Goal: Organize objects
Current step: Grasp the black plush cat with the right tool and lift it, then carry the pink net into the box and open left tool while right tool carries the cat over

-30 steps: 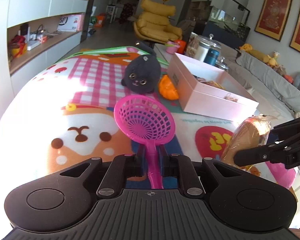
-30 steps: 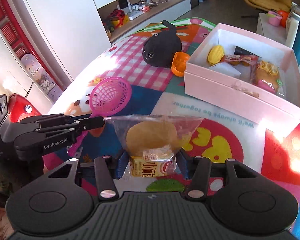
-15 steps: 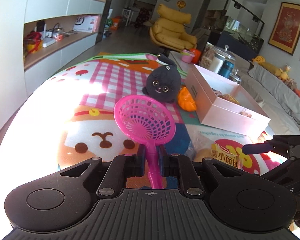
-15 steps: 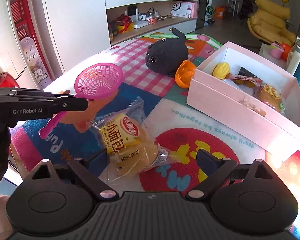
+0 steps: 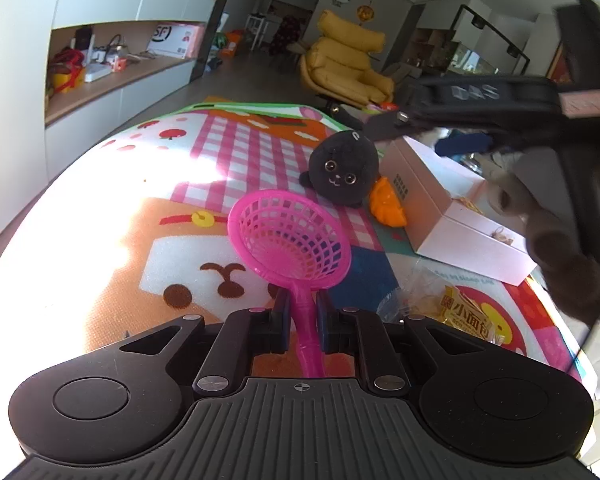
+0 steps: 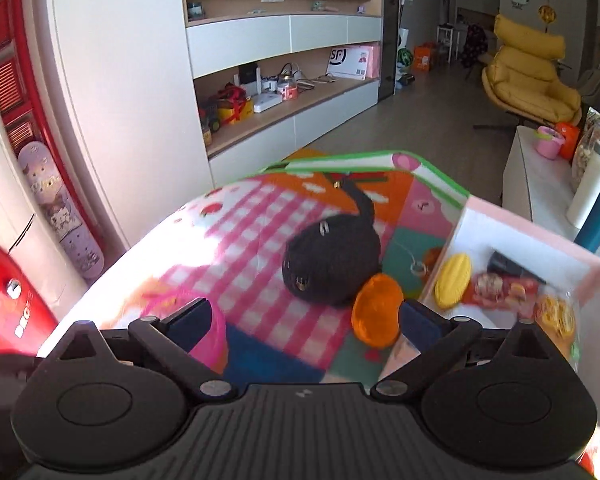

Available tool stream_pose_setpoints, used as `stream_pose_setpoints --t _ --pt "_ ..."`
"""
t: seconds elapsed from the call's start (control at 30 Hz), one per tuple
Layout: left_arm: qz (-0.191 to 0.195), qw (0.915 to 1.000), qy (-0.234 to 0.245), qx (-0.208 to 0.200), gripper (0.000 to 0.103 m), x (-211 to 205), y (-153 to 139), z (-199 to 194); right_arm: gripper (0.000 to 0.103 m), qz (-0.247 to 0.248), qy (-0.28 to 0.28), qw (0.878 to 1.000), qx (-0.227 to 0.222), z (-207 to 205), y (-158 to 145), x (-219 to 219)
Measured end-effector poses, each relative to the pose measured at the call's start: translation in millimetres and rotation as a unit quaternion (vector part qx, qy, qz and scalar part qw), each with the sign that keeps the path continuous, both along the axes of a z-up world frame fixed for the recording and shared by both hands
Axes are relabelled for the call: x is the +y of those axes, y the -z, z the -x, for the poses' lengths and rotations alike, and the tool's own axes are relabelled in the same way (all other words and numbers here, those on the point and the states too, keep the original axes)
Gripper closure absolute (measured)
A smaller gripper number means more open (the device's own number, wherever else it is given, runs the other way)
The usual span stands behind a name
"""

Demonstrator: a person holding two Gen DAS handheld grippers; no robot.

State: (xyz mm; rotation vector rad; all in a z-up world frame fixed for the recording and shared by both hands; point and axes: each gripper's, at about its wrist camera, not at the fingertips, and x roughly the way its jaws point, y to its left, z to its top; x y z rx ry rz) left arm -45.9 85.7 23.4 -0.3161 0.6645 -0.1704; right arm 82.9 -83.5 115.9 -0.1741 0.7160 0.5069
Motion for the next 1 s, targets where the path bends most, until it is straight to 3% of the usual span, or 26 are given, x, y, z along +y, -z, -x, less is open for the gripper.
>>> stream_pose_setpoints --t 0.1,0.2,0.27,0.3,0.33,0.53,0.77,1.0 --pt "-0.015 0.9999 0.0 -0.001 0.088 -1.1 -1.2 1.2 0.003 0.044 0.037 0.998 -0.003 -41.7 12.3 32.6" --pt "-0.028 0.9996 0.0 -0.002 0.088 -3.5 -2.0 2.9 0.003 0.089 0.063 0.993 0.045 -82.5 40.2 53.8" --pt "-0.027 0.9996 0.002 -0.002 0.088 -3.3 -2.1 4.0 0.01 0.1 0.073 0.99 0.069 -92.3 55.2 56.6" --pt "-0.026 0.9997 0.003 -0.003 0.088 -3.3 -2.1 4.6 0.022 0.099 0.07 0.989 0.08 -92.5 58.6 56.2" --pt "-0.025 0.9997 0.005 -0.003 0.088 -3.5 -2.2 5.3 0.024 0.097 0.068 0.99 0.081 -89.4 58.8 55.1" --pt "-0.025 0.9996 0.012 -0.002 0.088 -8.1 -2.6 10.7 0.026 0.064 0.019 0.996 0.067 -28.9 23.7 27.0" --pt "-0.042 0.9986 0.031 -0.008 0.088 -22.4 -16.3 23.0 0.025 0.013 -0.008 1.0 0.012 64.7 -28.4 -50.3" --pt "-0.033 0.9952 0.079 -0.048 0.088 -53.6 -66.8 4.9 0.025 0.041 0.013 0.999 -0.009 140.5 -5.3 -120.0"
